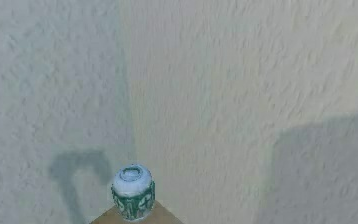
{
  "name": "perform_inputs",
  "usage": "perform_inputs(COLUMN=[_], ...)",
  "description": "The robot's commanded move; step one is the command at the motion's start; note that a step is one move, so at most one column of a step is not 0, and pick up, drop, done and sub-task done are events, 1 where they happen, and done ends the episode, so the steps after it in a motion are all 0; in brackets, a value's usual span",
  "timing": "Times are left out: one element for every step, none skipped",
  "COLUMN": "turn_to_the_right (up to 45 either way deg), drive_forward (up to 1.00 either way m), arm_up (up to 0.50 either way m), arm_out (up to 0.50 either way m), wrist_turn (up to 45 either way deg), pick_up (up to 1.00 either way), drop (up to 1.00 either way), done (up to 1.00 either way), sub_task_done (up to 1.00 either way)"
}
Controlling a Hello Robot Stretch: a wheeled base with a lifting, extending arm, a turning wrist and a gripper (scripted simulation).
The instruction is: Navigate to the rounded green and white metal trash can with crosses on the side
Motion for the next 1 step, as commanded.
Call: perform_inputs(turn_to_the_right=[6.0], drive_forward=[0.0], arm_up=[0.0], arm_out=[0.0], wrist_turn=[0.0], pick_up=[0.0], drop=[0.0], done=[0.0], sub_task_done=[0.0])
